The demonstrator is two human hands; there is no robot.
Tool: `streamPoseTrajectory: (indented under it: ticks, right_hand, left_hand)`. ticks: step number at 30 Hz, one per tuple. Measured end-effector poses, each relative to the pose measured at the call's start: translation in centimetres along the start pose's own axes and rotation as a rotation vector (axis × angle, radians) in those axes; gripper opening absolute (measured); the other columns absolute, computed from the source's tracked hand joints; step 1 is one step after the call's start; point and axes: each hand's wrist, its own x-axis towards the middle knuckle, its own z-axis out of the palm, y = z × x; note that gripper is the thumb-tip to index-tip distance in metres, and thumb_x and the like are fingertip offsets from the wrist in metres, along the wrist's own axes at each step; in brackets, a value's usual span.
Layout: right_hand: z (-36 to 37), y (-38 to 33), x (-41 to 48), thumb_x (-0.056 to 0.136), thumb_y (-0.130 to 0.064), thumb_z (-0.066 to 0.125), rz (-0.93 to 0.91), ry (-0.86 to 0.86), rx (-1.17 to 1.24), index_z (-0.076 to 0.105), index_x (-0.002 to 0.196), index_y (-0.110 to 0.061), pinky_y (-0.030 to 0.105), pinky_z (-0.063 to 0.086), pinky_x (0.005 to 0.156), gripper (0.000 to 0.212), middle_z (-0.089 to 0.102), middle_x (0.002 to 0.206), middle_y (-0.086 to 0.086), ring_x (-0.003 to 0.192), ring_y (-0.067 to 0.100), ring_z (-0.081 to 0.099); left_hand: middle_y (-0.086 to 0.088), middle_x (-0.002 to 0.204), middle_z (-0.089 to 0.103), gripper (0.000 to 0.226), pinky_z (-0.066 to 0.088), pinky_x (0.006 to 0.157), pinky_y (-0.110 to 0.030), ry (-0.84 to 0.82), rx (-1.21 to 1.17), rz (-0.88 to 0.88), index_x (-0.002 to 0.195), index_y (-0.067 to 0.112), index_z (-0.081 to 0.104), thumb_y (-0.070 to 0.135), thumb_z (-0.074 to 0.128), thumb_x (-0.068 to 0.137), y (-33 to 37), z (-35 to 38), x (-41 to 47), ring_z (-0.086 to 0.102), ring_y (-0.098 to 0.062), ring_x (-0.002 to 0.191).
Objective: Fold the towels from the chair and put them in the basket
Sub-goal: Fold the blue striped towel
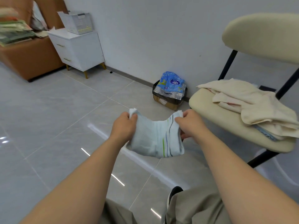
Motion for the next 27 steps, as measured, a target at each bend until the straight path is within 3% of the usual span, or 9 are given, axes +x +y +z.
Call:
streamPoseTrajectory:
  ticks: [4, 8, 15, 22, 27]
  right_hand:
    - [1.9, -1.3, -2.0, 0.089, -0.018, 0.058, -0.094, -0.096, -0.031, 0.046, 0.126, -0.027, 0.027, 0.054, 0.046, 0.040, 0.065, 0.102, 0.011, 0.062, 0.023, 0.070]
    - [2.6, -1.9, -2.5, 0.093, -0.017, 0.055, -0.158, -0.198, -0.035, 0.047, 0.133, -0.038, 0.026, 0.056, 0.049, 0.045, 0.068, 0.103, 0.014, 0.056, 0.017, 0.071]
    - [2.5, -2.5, -2.7, 0.095, -0.013, 0.045, -0.158, -0.244, 0.017, 0.052, 0.129, -0.033, 0.037, 0.062, 0.061, 0.040, 0.071, 0.076, 0.014, 0.060, 0.023, 0.071]
    - [2.6, -2.4, -2.3, 0.094, -0.007, 0.037, -0.103, -0.275, 0.116, 0.049, 0.138, -0.032, 0.042, 0.061, 0.060, 0.052, 0.069, 0.067, 0.016, 0.057, 0.028, 0.069]
    - [2.5, -2.4, -2.2, 0.093, -0.005, 0.036, -0.044, -0.294, 0.223, 0.051, 0.140, -0.030, 0.043, 0.060, 0.061, 0.055, 0.067, 0.071, 0.022, 0.055, 0.030, 0.066]
  left_hand:
    - [-0.002, 0.079, 0.056, 0.034, 0.037, 0.065, -0.036, -0.042, 0.132, 0.136, 0.078, 0.018, 0.044, 0.044, 0.043, 0.101, 1.4, 1.6, -1.1, 0.053, -0.028, 0.077]
    - [-0.002, 0.080, 0.059, 0.031, 0.048, 0.066, -0.038, -0.093, 0.125, 0.206, 0.080, 0.022, 0.046, 0.045, 0.046, 0.099, 2.1, 2.4, -1.7, 0.059, -0.026, 0.076]
    - [0.002, 0.080, 0.064, 0.027, 0.046, 0.063, -0.033, -0.194, 0.133, 0.266, 0.092, 0.021, 0.058, 0.045, 0.048, 0.099, 2.5, 2.4, -2.1, 0.061, -0.017, 0.074]
    - [0.002, 0.083, 0.069, 0.022, 0.054, 0.077, -0.042, -0.286, 0.155, 0.298, 0.097, 0.025, 0.065, 0.044, 0.054, 0.094, 2.3, 2.1, -2.3, 0.064, -0.018, 0.079]
    - [0.008, 0.093, 0.067, 0.044, 0.055, 0.078, -0.039, -0.425, 0.252, 0.433, 0.107, 0.030, 0.059, 0.053, 0.076, 0.074, 1.9, 1.9, -2.6, 0.064, -0.010, 0.085]
